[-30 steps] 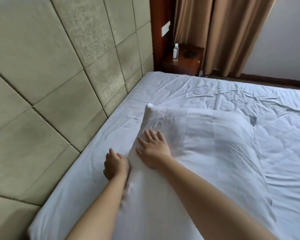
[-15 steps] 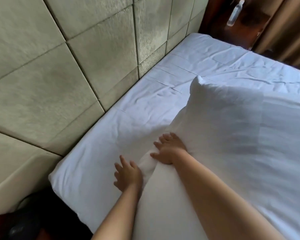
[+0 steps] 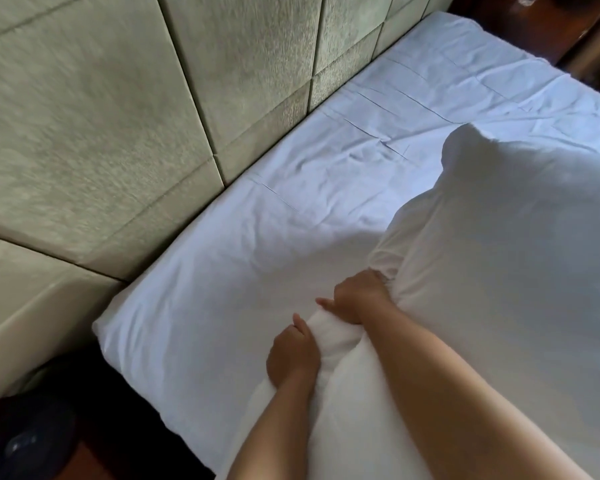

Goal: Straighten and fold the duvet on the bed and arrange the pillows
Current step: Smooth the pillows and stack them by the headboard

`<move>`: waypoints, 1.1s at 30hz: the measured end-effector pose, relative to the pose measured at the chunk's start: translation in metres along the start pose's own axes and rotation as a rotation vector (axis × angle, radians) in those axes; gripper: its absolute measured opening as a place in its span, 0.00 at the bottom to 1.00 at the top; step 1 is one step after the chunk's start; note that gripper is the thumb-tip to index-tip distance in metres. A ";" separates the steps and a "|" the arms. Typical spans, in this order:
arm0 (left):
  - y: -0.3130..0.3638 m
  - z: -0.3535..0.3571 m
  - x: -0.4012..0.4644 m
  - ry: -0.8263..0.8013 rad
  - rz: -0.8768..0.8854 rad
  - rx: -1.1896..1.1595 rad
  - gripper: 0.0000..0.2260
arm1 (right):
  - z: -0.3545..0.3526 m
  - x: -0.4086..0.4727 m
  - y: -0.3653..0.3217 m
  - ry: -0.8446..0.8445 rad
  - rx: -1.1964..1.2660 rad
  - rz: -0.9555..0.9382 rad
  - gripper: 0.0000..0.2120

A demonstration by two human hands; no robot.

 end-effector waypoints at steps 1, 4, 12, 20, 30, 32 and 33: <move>0.002 -0.004 -0.001 -0.002 0.018 -0.006 0.28 | -0.005 -0.004 0.000 0.023 0.001 0.008 0.31; 0.012 -0.027 -0.005 0.005 0.081 -0.030 0.28 | -0.027 -0.014 0.003 0.065 0.039 0.027 0.29; 0.060 -0.117 -0.001 0.092 0.280 0.015 0.25 | -0.110 -0.024 0.014 0.208 0.161 0.071 0.27; 0.086 -0.245 0.043 0.274 0.330 0.095 0.26 | -0.237 0.007 -0.019 0.453 0.138 0.041 0.28; 0.120 -0.353 0.076 0.675 0.583 0.406 0.26 | -0.360 0.042 -0.047 0.860 0.126 0.021 0.13; 0.104 -0.341 0.090 0.703 0.552 0.529 0.24 | -0.350 0.059 -0.058 0.841 0.165 0.003 0.15; 0.099 -0.334 0.100 0.650 0.526 0.593 0.22 | -0.341 0.078 -0.064 0.791 0.206 -0.053 0.17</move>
Point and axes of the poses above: each hand's wrist, its own x-axis towards the middle knuckle, its own z-axis out of the palm, y = z × x, the point moved 7 cm from there along x, towards the middle knuckle, and after that the axes turned 13 degrees about -y, right-handed, at the moved point
